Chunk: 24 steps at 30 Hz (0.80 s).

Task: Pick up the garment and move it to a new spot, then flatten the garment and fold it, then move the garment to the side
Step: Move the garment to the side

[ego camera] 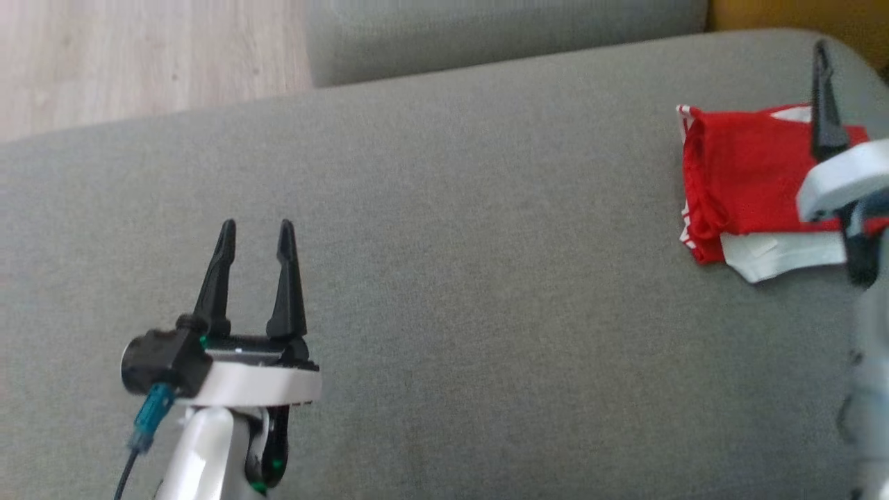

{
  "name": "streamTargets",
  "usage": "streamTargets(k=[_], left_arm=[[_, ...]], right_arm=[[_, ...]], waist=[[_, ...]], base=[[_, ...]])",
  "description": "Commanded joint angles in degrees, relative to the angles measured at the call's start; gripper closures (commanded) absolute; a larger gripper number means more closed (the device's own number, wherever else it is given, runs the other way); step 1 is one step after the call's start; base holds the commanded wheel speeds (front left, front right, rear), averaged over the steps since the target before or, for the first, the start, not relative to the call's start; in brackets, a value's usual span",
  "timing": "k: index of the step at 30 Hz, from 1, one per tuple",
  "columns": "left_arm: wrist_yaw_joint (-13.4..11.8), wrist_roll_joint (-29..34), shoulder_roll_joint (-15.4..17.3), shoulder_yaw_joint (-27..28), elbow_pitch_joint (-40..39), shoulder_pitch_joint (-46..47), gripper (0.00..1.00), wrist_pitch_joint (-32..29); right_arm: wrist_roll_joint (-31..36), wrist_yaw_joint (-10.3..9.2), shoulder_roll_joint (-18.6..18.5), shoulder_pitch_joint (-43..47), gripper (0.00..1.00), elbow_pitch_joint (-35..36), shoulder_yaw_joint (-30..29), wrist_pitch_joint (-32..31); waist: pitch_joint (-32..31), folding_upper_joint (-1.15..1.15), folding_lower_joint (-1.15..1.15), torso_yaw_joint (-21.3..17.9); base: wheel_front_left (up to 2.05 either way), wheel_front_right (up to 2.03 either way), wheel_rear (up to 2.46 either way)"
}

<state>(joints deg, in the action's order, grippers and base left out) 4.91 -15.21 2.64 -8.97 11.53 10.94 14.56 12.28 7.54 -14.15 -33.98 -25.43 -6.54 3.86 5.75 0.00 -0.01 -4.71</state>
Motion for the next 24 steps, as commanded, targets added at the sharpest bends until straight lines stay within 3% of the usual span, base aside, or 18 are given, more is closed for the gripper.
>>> streamTargets(k=[1,5,12,24], left_arm=[[-0.6,-0.3,0.2,2.6,-2.5,0.3,0.00,0.4],[-1.2,-0.8,0.2,4.1,-3.7,-2.5,0.00,0.4],[-1.6,-1.2,0.2,4.6,-4.3,-4.5,0.00,0.4],[-2.5,-1.6,0.2,4.1,-3.8,-6.7,0.00,0.4]], right_arm=[[-0.6,-0.05,2.4,1.1,0.00,4.5,-1.5,1.6],[-4.7,-0.05,10.7,8.7,0.00,11.2,-5.5,4.7],[-17.3,-0.05,11.2,17.7,0.00,10.1,-2.1,8.3],[-19.4,-0.05,11.3,26.8,0.00,11.9,1.8,11.1]], waist=[[-1.8,0.00,0.01,0.3],[-3.2,0.00,0.01,0.4],[-3.7,0.00,0.01,0.9],[-4.3,0.00,0.01,1.6]], base=[[0.00,0.00,0.00],[0.00,0.00,0.00],[0.00,0.00,0.00],[0.00,0.00,0.00]])
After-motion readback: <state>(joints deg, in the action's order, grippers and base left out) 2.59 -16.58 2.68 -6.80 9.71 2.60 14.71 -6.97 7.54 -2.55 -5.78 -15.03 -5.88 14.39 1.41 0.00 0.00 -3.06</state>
